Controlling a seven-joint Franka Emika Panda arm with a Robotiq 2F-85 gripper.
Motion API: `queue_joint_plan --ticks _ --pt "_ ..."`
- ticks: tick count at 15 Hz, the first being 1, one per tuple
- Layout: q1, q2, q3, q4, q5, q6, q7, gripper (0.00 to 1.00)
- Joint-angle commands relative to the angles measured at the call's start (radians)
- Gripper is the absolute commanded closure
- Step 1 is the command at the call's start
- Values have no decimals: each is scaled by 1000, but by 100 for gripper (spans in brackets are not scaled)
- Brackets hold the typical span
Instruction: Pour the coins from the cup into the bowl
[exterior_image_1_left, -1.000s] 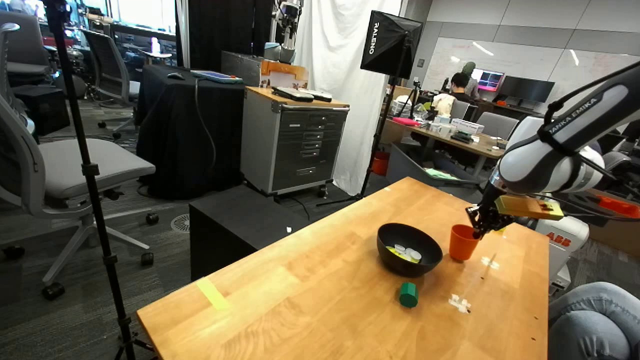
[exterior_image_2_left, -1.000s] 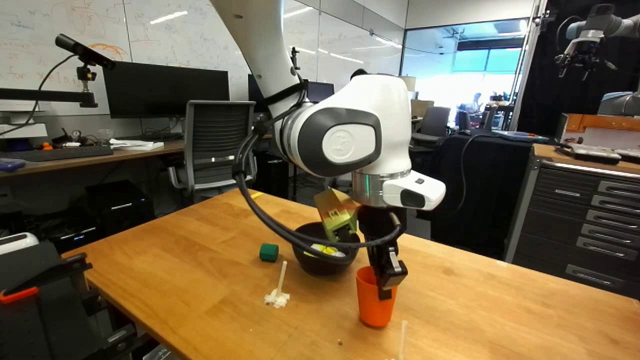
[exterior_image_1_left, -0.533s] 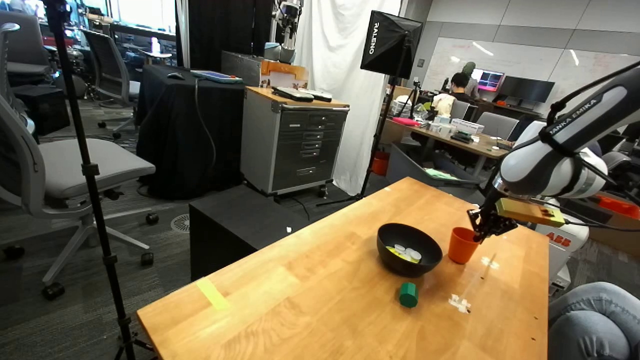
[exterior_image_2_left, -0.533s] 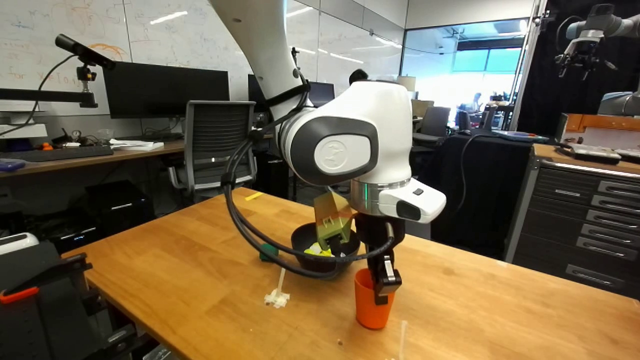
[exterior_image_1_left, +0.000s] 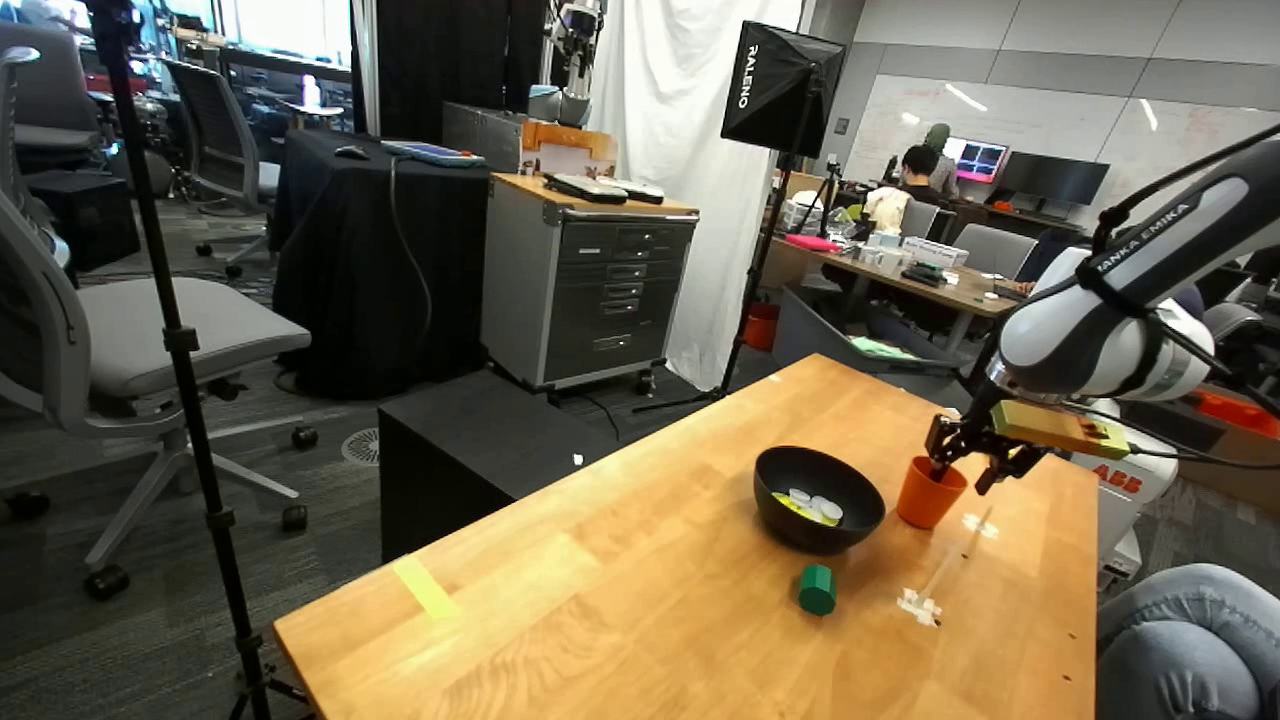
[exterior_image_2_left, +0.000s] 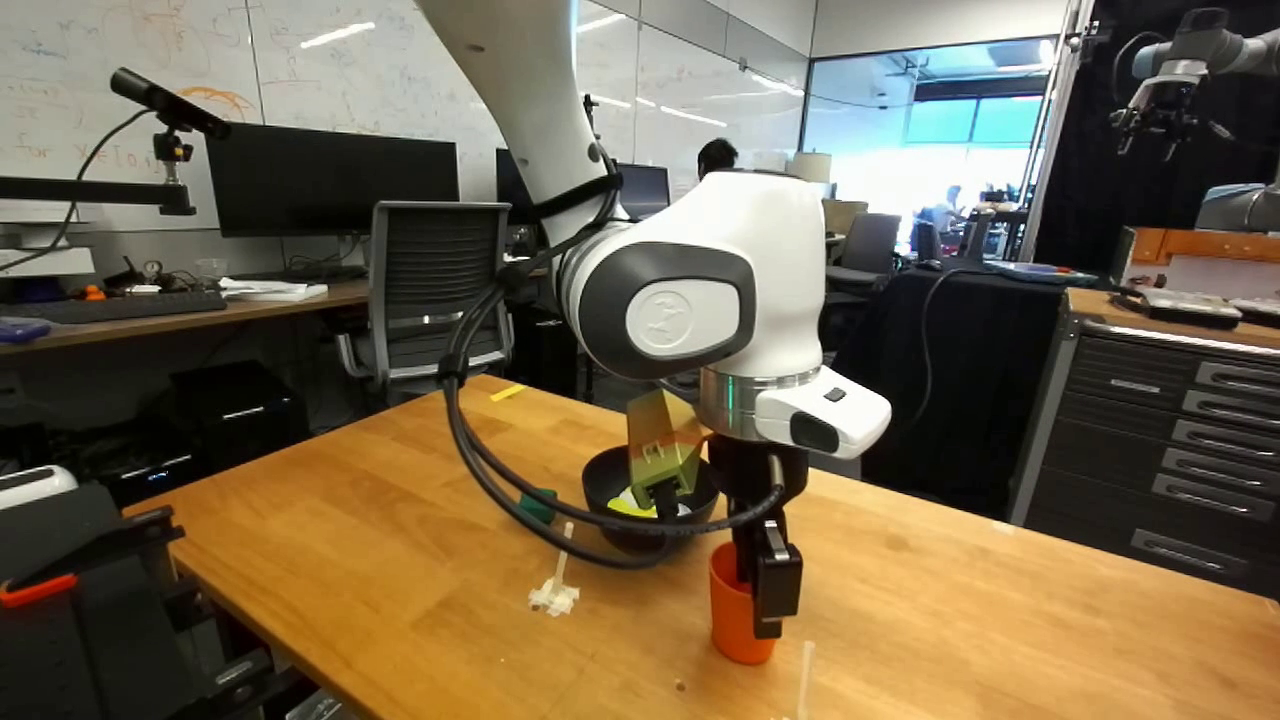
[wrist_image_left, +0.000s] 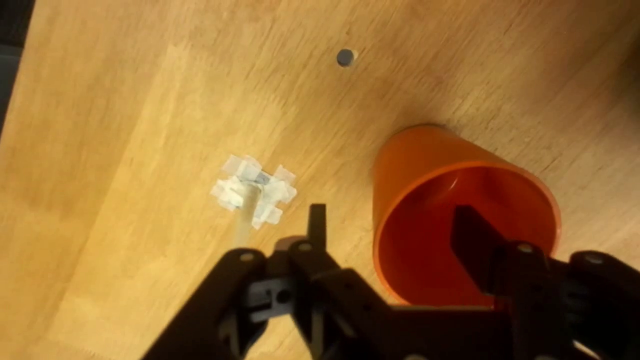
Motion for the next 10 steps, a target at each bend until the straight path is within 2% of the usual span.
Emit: queue_joint_plan --ticks 1,7,10 --pt "-31 -30 29 -9 22 -11 -13 2" --pt "-51 -119 35 -47 13 -27 -50 0" --pt "-66 -200 39 -79 -23 -126 -141 0"
